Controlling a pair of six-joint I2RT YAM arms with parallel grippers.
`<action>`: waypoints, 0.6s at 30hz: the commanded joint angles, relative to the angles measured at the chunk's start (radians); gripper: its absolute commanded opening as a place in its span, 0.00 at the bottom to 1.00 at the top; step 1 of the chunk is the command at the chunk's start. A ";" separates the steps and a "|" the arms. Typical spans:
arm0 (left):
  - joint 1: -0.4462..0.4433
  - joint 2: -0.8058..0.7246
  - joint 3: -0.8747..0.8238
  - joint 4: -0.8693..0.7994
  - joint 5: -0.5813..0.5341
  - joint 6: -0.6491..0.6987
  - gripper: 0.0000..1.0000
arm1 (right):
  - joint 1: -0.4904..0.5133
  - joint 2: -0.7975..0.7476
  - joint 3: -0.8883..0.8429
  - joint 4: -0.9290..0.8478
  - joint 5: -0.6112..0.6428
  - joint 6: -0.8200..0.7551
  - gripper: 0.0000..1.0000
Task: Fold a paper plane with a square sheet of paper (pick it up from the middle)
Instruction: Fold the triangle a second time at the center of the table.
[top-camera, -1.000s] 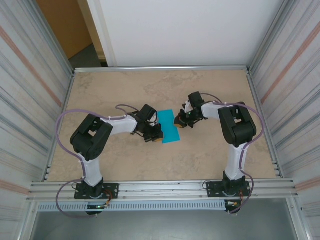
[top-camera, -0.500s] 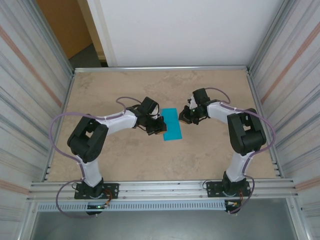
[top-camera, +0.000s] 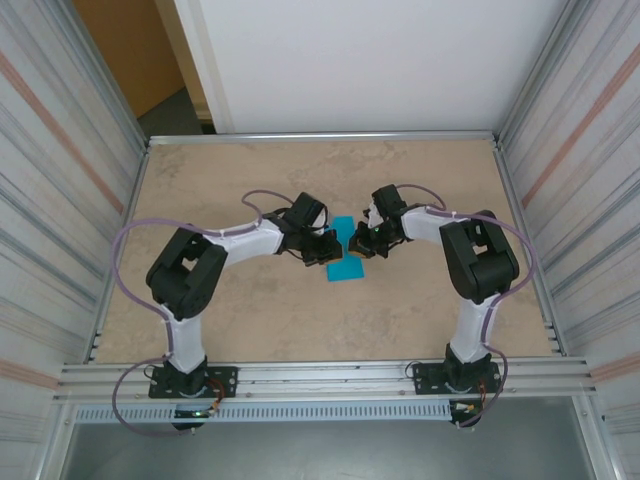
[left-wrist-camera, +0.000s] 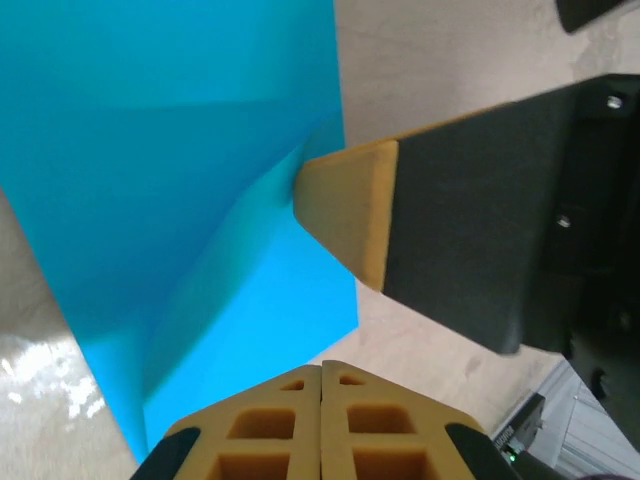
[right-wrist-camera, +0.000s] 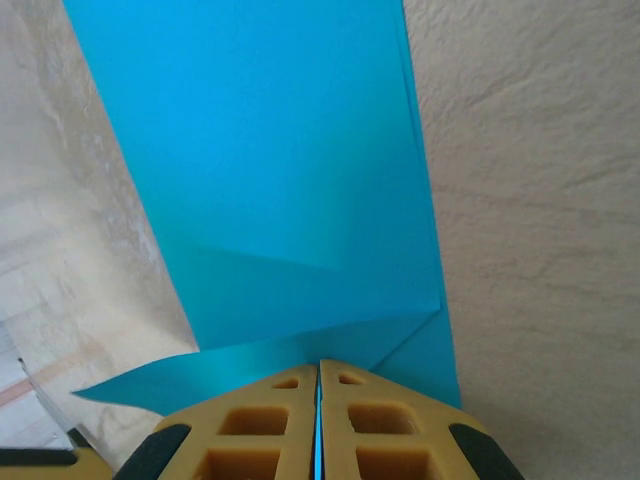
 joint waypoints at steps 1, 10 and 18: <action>0.002 0.042 0.036 -0.034 -0.023 -0.004 0.05 | 0.001 0.024 0.043 -0.004 -0.014 -0.002 0.08; 0.009 0.091 0.043 -0.132 -0.058 -0.015 0.03 | -0.006 0.061 0.061 -0.017 -0.016 -0.021 0.08; 0.017 0.113 0.030 -0.217 -0.076 -0.042 0.00 | -0.053 0.091 0.062 -0.014 -0.013 -0.045 0.08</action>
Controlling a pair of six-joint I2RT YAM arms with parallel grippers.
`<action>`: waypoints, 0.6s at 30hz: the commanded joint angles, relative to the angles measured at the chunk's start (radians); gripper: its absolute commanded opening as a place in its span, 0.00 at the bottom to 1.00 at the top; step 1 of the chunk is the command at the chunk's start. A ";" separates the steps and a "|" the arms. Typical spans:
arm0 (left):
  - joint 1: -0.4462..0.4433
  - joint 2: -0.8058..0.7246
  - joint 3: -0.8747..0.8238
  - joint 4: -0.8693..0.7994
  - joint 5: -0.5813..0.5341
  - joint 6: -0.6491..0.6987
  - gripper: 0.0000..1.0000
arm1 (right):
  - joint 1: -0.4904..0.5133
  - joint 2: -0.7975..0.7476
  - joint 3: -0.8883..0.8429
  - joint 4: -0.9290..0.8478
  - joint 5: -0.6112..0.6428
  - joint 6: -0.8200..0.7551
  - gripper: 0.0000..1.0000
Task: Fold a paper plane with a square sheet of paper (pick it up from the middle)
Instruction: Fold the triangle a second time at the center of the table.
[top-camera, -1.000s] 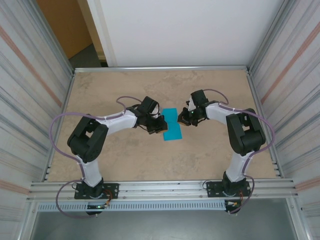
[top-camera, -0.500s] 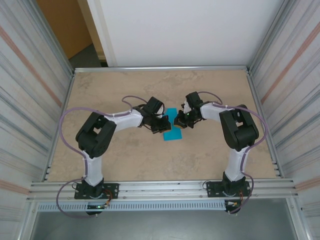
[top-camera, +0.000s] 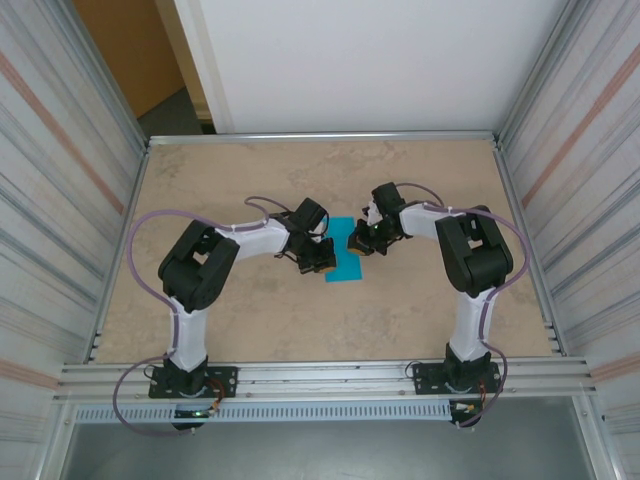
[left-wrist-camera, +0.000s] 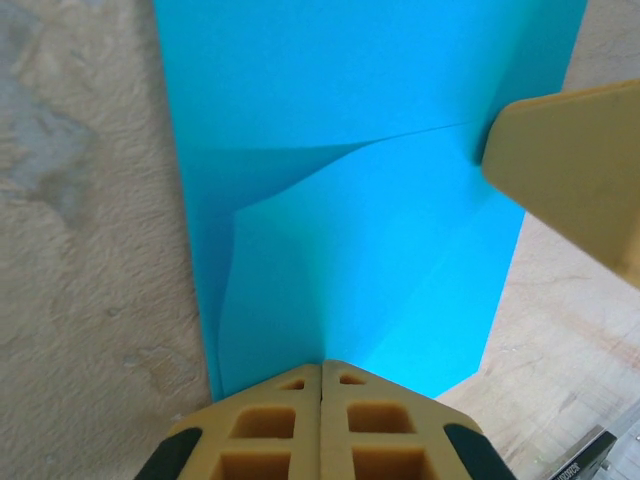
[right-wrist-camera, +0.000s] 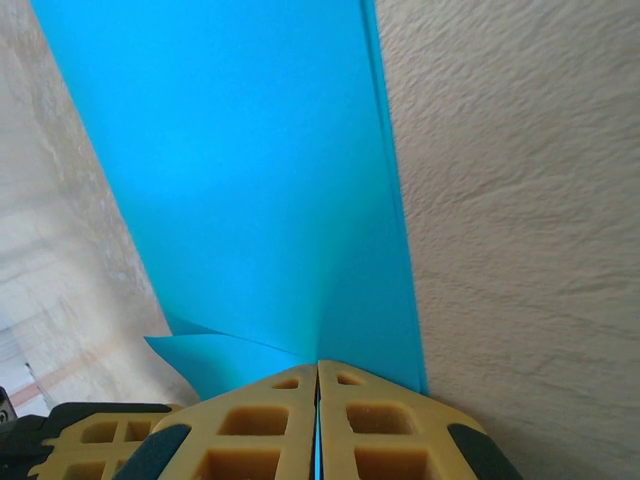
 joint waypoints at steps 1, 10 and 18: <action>0.014 0.035 -0.009 -0.093 -0.025 -0.027 0.00 | -0.044 0.037 0.019 -0.013 0.014 -0.038 0.08; 0.023 0.019 -0.019 -0.054 0.019 -0.016 0.00 | -0.108 0.016 0.034 -0.011 0.041 -0.051 0.09; 0.027 -0.046 0.078 -0.003 0.080 0.026 0.06 | -0.089 -0.119 -0.029 -0.013 0.049 -0.020 0.14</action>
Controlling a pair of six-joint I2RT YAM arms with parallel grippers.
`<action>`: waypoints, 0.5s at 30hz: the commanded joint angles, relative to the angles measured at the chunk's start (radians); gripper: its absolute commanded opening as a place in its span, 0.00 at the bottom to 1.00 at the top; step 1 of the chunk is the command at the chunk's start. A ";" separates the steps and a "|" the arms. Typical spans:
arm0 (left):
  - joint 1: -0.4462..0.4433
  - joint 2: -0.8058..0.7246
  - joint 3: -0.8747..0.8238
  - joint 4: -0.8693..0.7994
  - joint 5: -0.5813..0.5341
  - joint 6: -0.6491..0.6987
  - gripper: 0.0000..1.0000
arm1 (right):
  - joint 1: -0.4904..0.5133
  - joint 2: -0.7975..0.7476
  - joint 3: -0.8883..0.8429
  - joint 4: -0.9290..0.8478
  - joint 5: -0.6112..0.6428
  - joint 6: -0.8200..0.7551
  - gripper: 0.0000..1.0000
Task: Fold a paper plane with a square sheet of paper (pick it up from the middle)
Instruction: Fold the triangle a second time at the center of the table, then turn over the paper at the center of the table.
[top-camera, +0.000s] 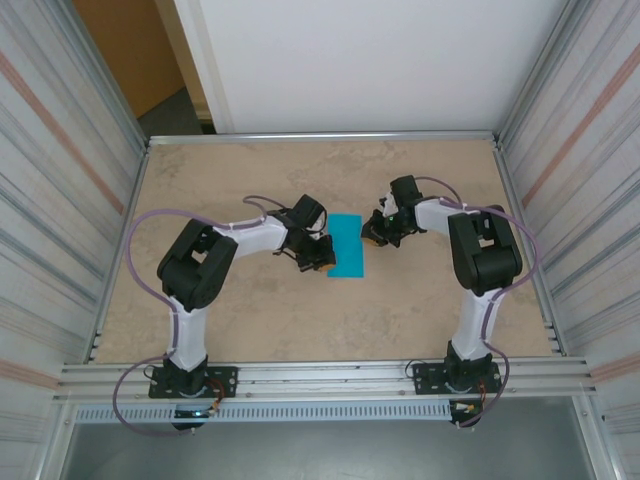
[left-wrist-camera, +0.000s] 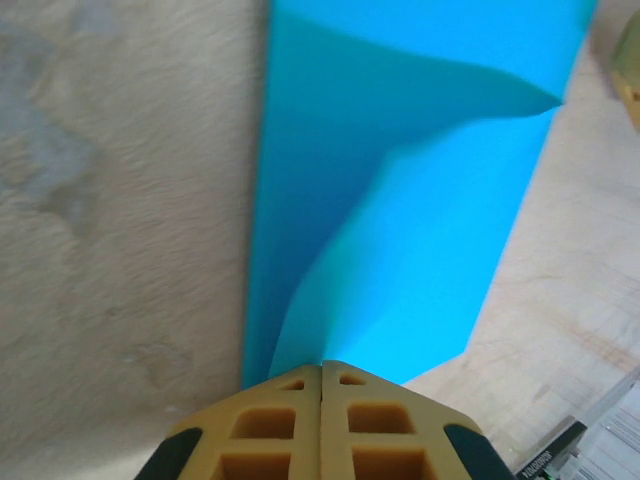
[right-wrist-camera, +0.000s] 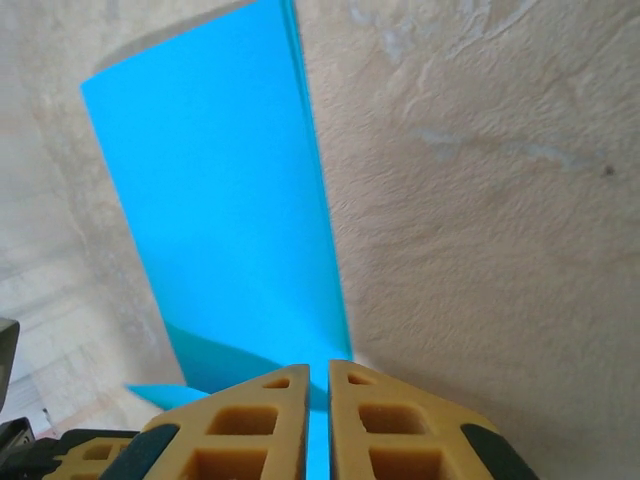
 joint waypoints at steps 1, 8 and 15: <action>0.010 -0.052 0.055 0.018 0.037 0.030 0.07 | 0.016 -0.093 -0.042 -0.015 0.031 0.013 0.16; 0.031 -0.007 0.081 0.048 0.031 0.032 0.12 | 0.067 -0.195 -0.139 0.026 0.039 0.172 0.33; 0.057 0.049 0.111 0.040 -0.020 0.032 0.13 | 0.104 -0.195 -0.171 0.061 0.039 0.309 0.38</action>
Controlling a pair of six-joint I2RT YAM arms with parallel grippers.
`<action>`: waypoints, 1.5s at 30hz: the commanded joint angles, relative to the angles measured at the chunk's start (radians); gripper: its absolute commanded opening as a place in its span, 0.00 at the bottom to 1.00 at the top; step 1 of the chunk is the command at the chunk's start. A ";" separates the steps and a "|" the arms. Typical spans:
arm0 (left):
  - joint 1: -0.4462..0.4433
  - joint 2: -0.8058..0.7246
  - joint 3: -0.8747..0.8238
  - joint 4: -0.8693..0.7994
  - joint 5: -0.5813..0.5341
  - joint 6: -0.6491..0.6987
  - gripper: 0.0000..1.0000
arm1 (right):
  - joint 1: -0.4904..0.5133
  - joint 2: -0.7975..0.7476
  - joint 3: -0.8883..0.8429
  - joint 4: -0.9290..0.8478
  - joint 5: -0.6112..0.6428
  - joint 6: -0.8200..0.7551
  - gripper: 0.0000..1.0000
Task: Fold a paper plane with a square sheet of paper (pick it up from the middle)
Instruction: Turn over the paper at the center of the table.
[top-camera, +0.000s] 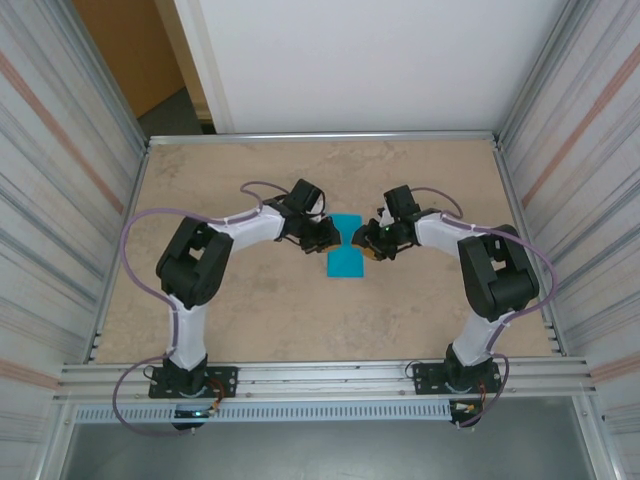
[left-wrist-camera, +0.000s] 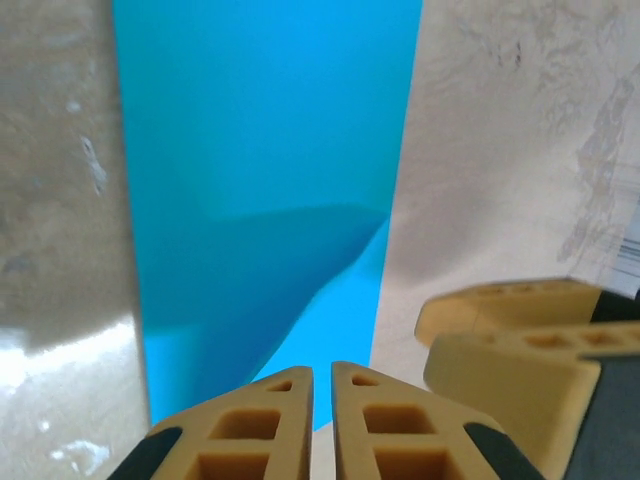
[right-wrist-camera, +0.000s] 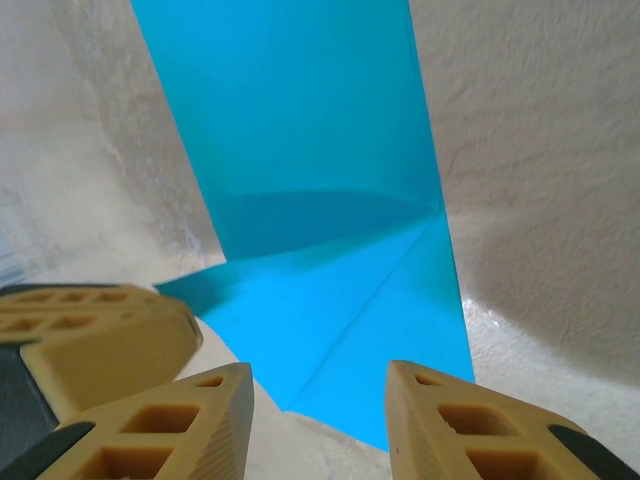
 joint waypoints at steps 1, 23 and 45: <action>0.014 0.034 0.018 -0.011 -0.046 0.012 0.13 | 0.012 -0.009 -0.010 0.025 0.010 0.098 0.38; 0.020 0.071 -0.049 -0.035 -0.100 -0.049 0.11 | 0.032 0.106 0.022 0.073 0.011 0.160 0.33; 0.020 0.072 -0.038 -0.040 -0.091 -0.051 0.11 | 0.042 0.106 -0.029 0.224 -0.071 0.166 0.20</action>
